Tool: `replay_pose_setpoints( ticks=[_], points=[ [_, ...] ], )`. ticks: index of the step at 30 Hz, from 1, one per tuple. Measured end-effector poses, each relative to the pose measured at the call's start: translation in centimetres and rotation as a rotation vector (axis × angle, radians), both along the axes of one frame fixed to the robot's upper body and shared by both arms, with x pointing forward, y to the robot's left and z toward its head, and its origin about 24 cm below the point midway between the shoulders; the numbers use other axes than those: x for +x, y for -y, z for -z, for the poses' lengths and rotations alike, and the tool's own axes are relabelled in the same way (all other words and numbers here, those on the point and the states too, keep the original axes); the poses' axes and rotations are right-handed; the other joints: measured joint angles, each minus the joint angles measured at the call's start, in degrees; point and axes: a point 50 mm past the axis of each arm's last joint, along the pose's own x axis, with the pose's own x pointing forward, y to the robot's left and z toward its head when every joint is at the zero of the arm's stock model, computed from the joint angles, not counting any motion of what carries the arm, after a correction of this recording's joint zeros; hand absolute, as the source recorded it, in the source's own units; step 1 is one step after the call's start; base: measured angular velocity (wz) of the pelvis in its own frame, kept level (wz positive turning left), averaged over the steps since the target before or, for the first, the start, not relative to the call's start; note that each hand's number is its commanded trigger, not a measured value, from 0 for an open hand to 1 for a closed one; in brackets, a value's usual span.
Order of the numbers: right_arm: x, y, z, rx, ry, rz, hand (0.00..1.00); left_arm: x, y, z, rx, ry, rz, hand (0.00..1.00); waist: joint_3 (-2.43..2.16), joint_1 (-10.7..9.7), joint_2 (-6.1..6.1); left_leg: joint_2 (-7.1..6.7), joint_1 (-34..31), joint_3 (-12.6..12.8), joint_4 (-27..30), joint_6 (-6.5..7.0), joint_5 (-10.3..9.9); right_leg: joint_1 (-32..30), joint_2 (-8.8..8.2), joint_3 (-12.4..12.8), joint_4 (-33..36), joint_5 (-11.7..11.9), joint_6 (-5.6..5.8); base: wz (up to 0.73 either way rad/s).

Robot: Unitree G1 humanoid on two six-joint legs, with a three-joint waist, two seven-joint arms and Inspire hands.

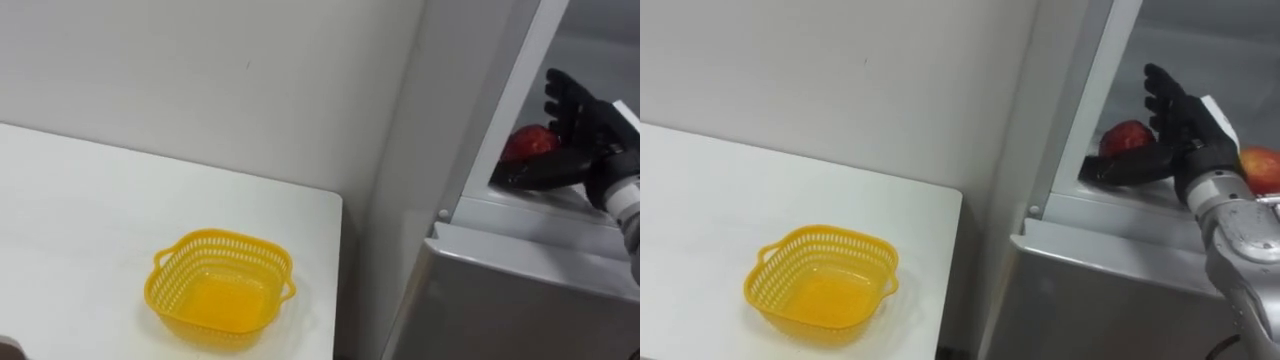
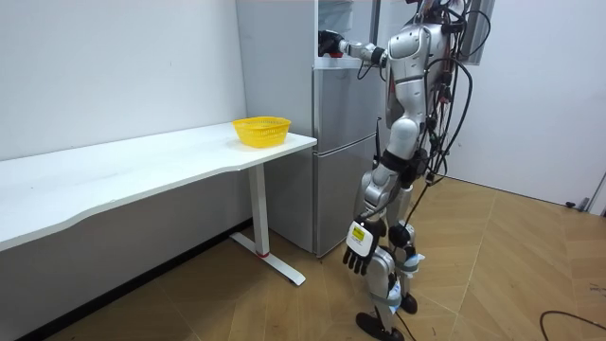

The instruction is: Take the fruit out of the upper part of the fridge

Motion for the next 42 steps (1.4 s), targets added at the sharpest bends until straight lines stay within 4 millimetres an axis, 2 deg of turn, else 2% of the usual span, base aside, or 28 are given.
replay_pose_setpoints(
  ticks=[1, 2, 3, 7, 13, 20, 42],
  points=[
    [0.0, 0.3, 0.5, 0.004, -0.024, 0.000, 0.49, 0.0, -0.1, 0.0, 0.004, -0.004, -0.001, 0.00, 0.00, -0.01, 0.00, 0.00, -0.01, 0.01, 0.00, 0.00, 0.00, -0.01, -0.01, -0.07, 0.00, 0.02, -0.04, 0.00],
    [0.1, 0.3, 0.3, 0.007, -0.023, -0.010, 0.71, -0.1, -0.1, 0.0, 0.005, -0.009, -0.003, 0.00, 0.06, -0.10, 0.09, -0.02, 0.00, -0.02, 0.05, 0.00, 0.00, 0.09, -0.03, -0.18, -0.03, 0.04, -0.06, 0.00],
    [0.3, 0.4, 0.4, 0.016, -0.039, -0.018, 1.00, -0.2, -0.2, 0.0, 0.008, -0.015, -0.006, 0.00, 0.12, -0.33, 0.18, -0.05, -0.01, -0.15, 0.14, 0.00, 0.00, 0.29, -0.04, -0.34, -0.12, 0.06, -0.10, 0.04],
    [0.6, 0.8, 0.5, 0.031, -0.076, -0.043, 1.00, -0.4, -0.3, -0.1, 0.012, -0.027, -0.011, 0.00, 0.26, -0.38, 0.38, -0.06, -0.02, -0.62, 0.12, -0.01, -0.01, 0.51, -0.05, -0.77, -0.03, 0.06, -0.10, 0.06],
    [0.5, 1.6, 0.8, 0.034, -0.108, -0.052, 1.00, -0.5, -0.3, -0.1, 0.012, -0.031, -0.013, 0.00, 0.02, -0.28, 0.05, -0.11, 0.04, -1.31, 0.52, -0.01, -0.01, 0.99, -0.02, -1.08, -0.03, 0.06, -0.10, 0.06],
    [0.2, 2.4, 0.5, 0.025, -0.107, -0.031, 1.00, -0.5, -0.5, -0.1, 0.018, -0.035, -0.014, 0.00, 0.10, -0.26, 0.16, -0.21, 0.44, -1.35, 0.78, -0.01, -0.01, 1.62, -0.02, -0.98, -0.78, 0.07, -0.11, 0.00],
    [0.2, 2.4, 0.3, 0.061, -0.104, -0.032, 1.00, 0.3, -0.6, -0.2, 0.030, -0.016, -0.005, 0.00, -0.13, -0.38, 0.60, -0.21, 1.04, -0.97, 0.52, -0.04, -0.03, 2.03, 0.05, -0.55, -0.80, 0.09, -0.15, 0.00]
  ],
)
